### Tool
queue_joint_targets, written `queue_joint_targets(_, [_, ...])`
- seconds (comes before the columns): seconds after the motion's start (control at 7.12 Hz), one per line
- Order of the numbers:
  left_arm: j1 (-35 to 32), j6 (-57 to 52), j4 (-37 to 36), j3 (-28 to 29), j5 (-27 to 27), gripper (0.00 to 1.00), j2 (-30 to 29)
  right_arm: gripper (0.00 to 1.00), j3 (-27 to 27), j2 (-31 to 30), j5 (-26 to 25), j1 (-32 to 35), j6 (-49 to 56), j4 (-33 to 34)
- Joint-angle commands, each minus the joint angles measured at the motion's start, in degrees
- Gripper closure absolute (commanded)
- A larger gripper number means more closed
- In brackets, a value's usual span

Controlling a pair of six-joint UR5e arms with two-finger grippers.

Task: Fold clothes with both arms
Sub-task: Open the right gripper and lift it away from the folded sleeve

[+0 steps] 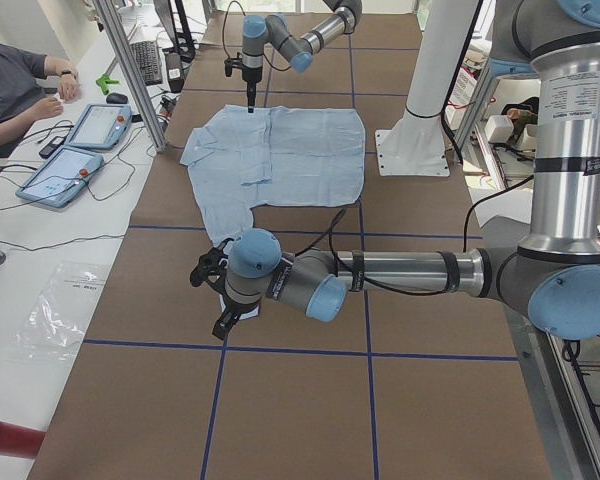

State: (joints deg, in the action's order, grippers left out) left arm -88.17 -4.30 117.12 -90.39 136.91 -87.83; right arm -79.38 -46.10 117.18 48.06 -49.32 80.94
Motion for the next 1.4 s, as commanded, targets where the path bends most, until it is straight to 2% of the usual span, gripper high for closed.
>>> queue_joint_targets(0.0, [7.2,16.4,10.3,3.3,-0.4,0.00,0.2,0.00,-7.7,-12.1,5.9,9.8,16.4,2.6])
queue_joint_targets(0.28, [11.1,26.5,24.4,9.7,-0.7,0.00,0.2,0.00,-9.7,-20.7,11.2,19.0,31.3,3.3])
queue_joint_targets(0.42, [14.3,34.3,27.7,9.9,-4.2,0.00,0.1,0.00,-9.6,-24.3,12.8,22.7,39.3,3.3])
queue_joint_targets(0.56, [18.3,39.4,30.0,9.9,-9.3,0.00,0.1,0.00,-9.9,-27.9,12.9,25.2,43.4,3.3])
queue_joint_targets(0.7, [20.6,42.9,31.1,9.9,-10.6,0.00,0.1,0.00,-10.4,-30.7,13.0,27.8,46.4,3.3])
queue_joint_targets(0.84, [22.1,45.2,32.2,10.0,-10.8,0.00,0.2,0.00,-11.0,-33.6,13.0,29.9,47.0,3.3])
queue_joint_targets(1.26, [22.9,47.9,33.2,10.2,-11.7,0.00,-0.1,0.00,-11.5,-34.7,12.6,30.3,46.2,3.2])
